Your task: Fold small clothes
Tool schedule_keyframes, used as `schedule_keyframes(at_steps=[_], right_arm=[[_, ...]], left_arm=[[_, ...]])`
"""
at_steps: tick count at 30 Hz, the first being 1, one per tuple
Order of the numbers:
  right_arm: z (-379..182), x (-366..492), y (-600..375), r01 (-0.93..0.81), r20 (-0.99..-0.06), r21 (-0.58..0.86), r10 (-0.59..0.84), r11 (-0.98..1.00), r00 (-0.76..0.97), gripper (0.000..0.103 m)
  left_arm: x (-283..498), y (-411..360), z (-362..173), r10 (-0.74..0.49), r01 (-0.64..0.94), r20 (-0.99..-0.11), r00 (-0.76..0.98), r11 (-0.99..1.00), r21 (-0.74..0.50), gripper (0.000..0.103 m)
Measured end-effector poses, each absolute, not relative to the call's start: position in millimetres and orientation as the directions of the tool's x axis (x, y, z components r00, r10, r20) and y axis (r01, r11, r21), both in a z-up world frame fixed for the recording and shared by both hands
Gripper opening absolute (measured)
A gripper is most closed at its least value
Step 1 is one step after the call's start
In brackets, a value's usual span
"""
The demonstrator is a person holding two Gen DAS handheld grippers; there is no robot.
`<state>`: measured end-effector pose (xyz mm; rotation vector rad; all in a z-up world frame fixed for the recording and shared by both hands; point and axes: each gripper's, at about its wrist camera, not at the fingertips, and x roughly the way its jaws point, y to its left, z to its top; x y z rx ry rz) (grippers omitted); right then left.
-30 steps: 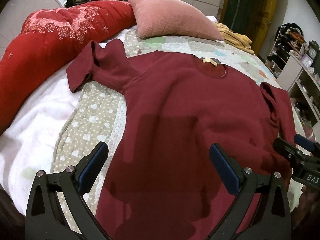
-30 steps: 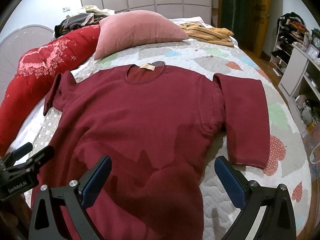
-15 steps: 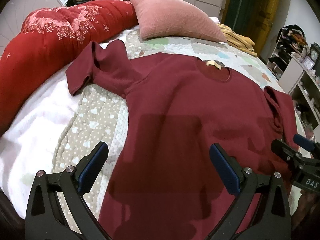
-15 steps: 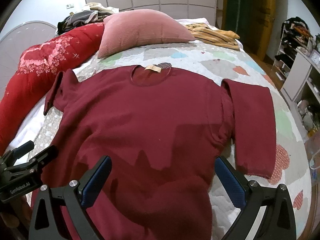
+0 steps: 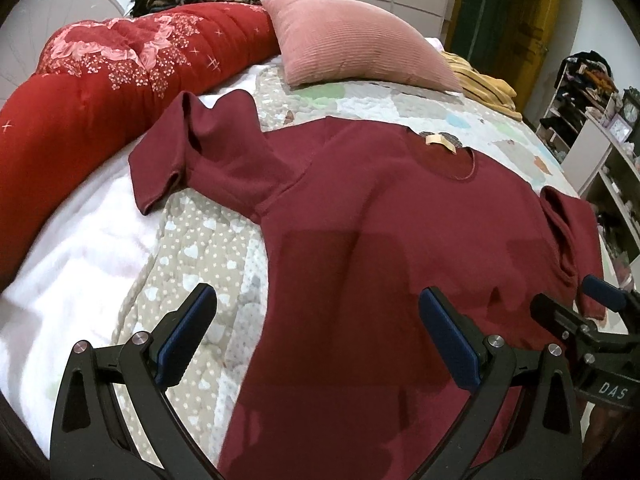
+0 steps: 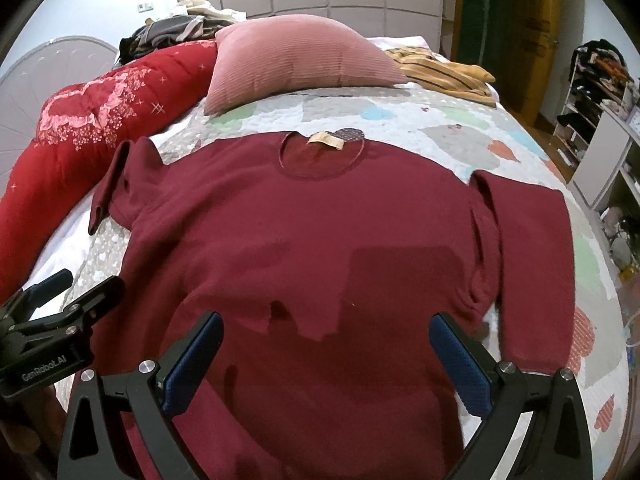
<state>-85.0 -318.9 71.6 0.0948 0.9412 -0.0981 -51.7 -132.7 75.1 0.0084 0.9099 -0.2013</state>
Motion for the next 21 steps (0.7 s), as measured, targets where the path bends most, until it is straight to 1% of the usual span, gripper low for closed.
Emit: schedule_keyframes(at_steps=[7,12,16,21], right_arm=[[65,-66,-306,0.114,-0.813,0.02,-0.05,0.993,0.58,0.103],[64,-54,-306,0.132,-0.809,0.038,-0.047,0.99,0.586,0.103],[64,-44,-303,0.135,-0.802,0.053,-0.039,0.989,0.596,0.103],[59,-32,-295,0.126,-0.807,0.048,-0.036,0.991,0.589,0.103]], left_arm=[[-33,-127,66,-0.181,0.18,-0.79,0.585,0.979,-0.092,0.102],[-25,-126,62,-0.195,0.196,-0.784,0.589,0.976,-0.095,0.102],[-16,-122,56,-0.212,0.192,-0.789,0.577,0.974,-0.121,0.102],[-12,-119,54,-0.2,0.186,-0.787,0.583,0.976,-0.11,0.102]])
